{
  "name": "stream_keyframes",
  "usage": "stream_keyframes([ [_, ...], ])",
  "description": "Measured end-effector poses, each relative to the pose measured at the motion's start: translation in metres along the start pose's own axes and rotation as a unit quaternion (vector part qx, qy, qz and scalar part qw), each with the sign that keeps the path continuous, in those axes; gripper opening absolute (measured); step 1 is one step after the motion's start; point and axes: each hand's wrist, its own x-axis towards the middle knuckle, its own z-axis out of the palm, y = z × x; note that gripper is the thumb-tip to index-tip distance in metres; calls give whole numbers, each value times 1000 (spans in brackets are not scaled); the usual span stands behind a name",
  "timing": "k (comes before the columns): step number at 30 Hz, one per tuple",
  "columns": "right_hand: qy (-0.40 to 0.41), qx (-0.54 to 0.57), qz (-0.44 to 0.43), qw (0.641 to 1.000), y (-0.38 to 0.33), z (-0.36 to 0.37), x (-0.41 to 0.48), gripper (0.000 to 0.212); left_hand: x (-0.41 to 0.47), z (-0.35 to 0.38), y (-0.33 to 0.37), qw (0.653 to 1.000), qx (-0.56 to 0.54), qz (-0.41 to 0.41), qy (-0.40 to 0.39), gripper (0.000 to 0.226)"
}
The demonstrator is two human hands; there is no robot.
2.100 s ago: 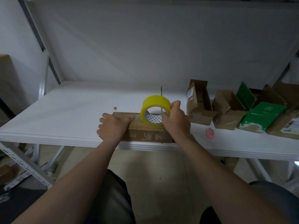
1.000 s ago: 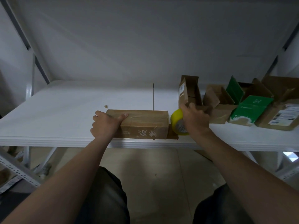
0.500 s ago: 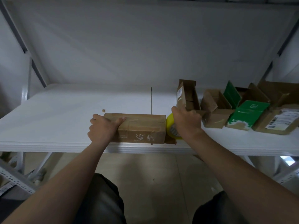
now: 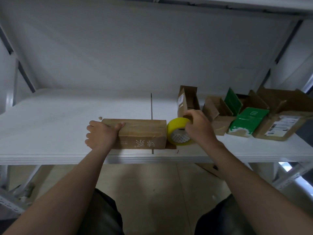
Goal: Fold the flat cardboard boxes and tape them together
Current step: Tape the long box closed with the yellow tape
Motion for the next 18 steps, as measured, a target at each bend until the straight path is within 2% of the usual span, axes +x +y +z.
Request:
stream_keyframes([
  [1,27,-11,24,999,7,-5,1,36,-1,1,1,1000,-2,-5,4,106],
  [3,29,-61,101,993,26,-12,3,24,-4,2,3,1000,-6,-16,11,105],
  [6,-55,-149,199,967,46,-12,2,17,-9,4,7,999,-6,-34,15,106],
  [9,-98,-165,222,956,61,0,-3,44,-12,6,10,999,-10,-45,15,106],
  [12,-94,-145,226,959,77,12,-6,52,-15,6,12,998,-9,-52,15,105],
  [15,-55,-123,242,961,85,12,-10,56,-17,7,12,999,-7,-47,15,106],
  [18,26,-53,246,967,89,5,-11,58,-20,7,13,999,-7,-46,8,107],
])
